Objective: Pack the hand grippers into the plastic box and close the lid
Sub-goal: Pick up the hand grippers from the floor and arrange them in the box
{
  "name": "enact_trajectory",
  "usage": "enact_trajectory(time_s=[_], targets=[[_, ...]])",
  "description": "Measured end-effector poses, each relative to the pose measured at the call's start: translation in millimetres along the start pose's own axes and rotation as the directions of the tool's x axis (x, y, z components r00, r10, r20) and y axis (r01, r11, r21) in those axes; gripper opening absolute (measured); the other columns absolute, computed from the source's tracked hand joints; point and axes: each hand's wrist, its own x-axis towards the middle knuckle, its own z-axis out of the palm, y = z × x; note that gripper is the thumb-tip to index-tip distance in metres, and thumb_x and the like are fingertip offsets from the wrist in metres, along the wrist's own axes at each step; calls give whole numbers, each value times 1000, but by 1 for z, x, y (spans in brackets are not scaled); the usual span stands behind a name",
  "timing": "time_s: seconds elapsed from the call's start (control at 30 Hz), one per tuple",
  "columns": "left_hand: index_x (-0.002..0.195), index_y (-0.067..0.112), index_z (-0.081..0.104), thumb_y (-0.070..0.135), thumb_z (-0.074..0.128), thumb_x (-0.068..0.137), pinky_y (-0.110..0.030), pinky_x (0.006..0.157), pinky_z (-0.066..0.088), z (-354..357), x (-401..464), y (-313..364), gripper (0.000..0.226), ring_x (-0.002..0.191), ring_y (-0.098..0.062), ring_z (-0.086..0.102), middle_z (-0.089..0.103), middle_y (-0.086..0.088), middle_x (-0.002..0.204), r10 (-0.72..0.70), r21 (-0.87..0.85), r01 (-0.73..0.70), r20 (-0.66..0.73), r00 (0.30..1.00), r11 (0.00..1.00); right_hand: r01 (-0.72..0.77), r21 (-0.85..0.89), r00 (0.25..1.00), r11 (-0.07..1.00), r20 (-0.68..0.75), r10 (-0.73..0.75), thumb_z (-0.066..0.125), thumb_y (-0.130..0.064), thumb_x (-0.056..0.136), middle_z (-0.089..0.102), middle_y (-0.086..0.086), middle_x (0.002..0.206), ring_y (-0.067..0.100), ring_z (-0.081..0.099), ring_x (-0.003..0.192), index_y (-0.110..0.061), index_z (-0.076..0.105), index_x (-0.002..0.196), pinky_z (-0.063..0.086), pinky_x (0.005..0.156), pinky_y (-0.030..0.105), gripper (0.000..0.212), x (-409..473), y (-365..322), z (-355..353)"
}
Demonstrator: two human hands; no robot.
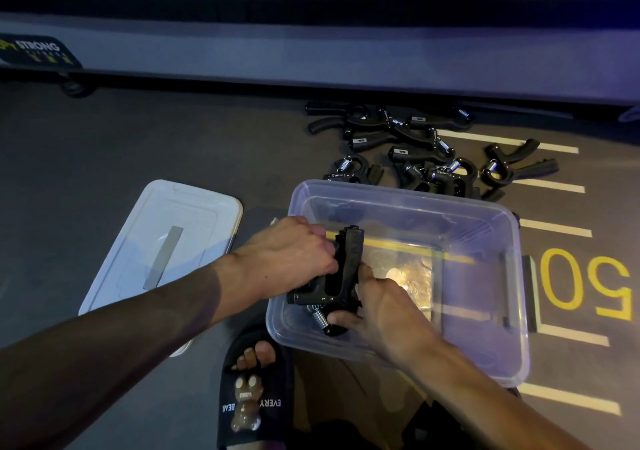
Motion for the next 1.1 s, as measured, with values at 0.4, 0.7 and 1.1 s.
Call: enact_trajectory(time_s=[0.4,0.7,1.1], targets=[[109,27,65,10,53,91,-39,94,47,-6,3,8,28,113,-23,56,67,6,108,-33,50,29,73,997,998,27,-67,998,997,58,-23,61,-57,85,66,16,119,33,62,111,-7,13,151,48,86,35,96,1,-2,-2],[107,28,66,15,54,93,-38,93,43,-3,6,10,23,110,-22,58,67,6,106,-13,57,9,77,997,998,52,-36,997,998,66,-49,62,-57,84,66,15,118,33,62,111,-12,7,154,47,86,34,100,5,7,1],[114,32,71,40,74,83,-34,95,49,-5,-17,-36,32,112,-12,61,71,17,115,-48,-261,-32,-292,955,965,207,345,977,916,-125,-174,58,-52,88,71,-16,106,-4,67,82,-32,65,115,55,80,22,35,20,34,-98]])
